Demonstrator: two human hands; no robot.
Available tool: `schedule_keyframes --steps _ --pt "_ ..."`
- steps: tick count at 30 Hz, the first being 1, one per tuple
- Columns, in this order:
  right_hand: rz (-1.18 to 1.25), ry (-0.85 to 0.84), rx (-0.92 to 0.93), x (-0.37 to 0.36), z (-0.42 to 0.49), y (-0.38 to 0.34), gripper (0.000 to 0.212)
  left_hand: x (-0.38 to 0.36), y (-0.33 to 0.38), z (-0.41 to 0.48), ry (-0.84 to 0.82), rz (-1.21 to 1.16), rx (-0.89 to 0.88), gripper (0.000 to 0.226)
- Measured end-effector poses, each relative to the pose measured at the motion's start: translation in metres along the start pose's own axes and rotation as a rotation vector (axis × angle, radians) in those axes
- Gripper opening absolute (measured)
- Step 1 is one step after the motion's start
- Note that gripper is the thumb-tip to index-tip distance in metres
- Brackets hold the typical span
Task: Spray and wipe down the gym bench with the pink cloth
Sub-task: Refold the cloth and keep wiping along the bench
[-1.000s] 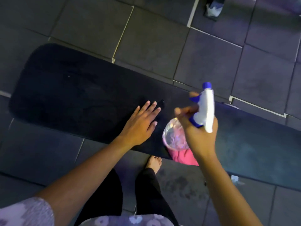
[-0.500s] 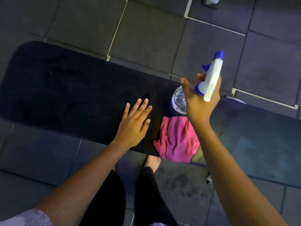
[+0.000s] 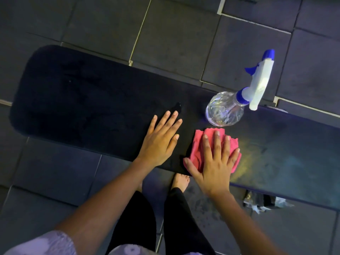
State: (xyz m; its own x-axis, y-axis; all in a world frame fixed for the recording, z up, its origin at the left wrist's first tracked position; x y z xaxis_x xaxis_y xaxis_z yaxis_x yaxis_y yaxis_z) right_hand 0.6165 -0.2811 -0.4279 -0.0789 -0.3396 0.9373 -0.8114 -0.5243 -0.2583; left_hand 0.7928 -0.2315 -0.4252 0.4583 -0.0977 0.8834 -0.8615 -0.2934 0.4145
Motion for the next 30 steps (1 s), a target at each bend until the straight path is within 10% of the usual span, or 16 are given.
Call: schedule_keyframes --steps 18,24,30 --pt "0.324 0.153 -0.465 -0.019 0.012 -0.107 0.079 0.046 -0.091 0.01 0.048 0.069 0.029 0.047" --pt "0.425 0.152 -0.084 -0.002 0.111 -0.154 0.064 0.051 -0.131 0.008 -0.03 0.194 -0.143 0.051" --pt "0.325 0.108 -0.116 0.012 0.146 -0.14 0.063 0.054 -0.145 0.007 -0.068 0.166 -0.219 0.051"
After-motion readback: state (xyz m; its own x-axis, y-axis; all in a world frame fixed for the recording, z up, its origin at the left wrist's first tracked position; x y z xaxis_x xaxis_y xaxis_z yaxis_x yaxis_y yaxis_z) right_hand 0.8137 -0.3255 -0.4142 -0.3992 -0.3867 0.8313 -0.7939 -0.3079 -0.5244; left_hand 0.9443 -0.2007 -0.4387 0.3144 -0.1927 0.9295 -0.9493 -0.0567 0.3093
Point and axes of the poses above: each hand's wrist, its own z-axis towards the middle knuckle, its own x-axis out of the back of the hand, y = z × x, the point moved 5 cm from there along z, towards the middle knuckle, and after that the axes turned 6 degrees about -y, right-handed, at the moved point
